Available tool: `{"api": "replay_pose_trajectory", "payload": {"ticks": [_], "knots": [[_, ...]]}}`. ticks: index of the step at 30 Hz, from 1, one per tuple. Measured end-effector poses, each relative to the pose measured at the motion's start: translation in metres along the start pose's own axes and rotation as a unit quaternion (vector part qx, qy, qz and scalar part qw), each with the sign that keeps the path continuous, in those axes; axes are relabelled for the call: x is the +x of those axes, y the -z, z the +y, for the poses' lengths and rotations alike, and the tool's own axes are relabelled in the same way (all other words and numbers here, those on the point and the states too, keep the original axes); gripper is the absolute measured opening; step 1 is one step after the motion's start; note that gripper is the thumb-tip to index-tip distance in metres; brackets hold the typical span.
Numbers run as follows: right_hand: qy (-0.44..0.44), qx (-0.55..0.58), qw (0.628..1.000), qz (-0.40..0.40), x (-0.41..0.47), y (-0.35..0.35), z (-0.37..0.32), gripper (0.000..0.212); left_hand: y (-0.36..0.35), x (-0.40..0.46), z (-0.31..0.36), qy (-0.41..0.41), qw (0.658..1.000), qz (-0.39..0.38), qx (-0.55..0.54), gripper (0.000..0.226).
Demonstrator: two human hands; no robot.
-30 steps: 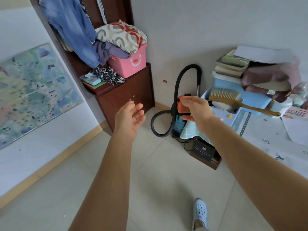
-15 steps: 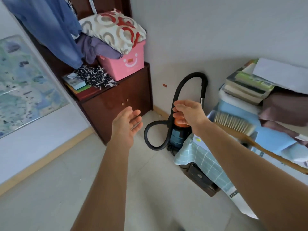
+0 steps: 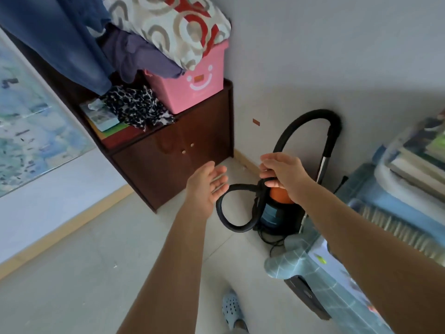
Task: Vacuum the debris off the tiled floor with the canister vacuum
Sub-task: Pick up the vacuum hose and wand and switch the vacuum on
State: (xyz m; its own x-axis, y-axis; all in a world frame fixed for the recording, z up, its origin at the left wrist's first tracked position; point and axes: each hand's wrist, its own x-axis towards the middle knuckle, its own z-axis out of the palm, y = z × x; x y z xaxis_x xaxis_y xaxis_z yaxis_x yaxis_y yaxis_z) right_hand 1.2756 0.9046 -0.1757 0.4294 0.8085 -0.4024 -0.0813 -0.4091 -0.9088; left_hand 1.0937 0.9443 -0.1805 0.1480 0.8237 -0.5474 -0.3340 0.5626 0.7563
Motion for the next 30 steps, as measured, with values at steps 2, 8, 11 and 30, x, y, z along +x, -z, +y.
{"api": "replay_pose_trajectory", "payload": {"ticks": [2, 8, 11, 30], "knots": [[-0.006, -0.005, 1.0, 0.004, 0.026, 0.004, -0.009, 0.011, -0.008, 0.027, 0.005, 0.004, 1.0, 0.001, 0.011, 0.033], [-0.014, -0.068, 0.997, 0.024, 0.116, 0.019, -0.03, 0.017, -0.054, 0.112, 0.012, 0.046, 0.998, -0.03, 0.044, 0.028], [-0.008, -0.122, 0.993, 0.006, 0.151, 0.025, -0.037, 0.017, -0.08, 0.146, 0.007, 0.065, 0.995, -0.05, 0.056, 0.023], [0.036, -0.861, 0.476, -0.173, 0.329, 0.148, 0.055, 0.034, -0.156, 0.268, -0.078, 0.164, 0.981, -0.077, 0.069, 0.039]]}}
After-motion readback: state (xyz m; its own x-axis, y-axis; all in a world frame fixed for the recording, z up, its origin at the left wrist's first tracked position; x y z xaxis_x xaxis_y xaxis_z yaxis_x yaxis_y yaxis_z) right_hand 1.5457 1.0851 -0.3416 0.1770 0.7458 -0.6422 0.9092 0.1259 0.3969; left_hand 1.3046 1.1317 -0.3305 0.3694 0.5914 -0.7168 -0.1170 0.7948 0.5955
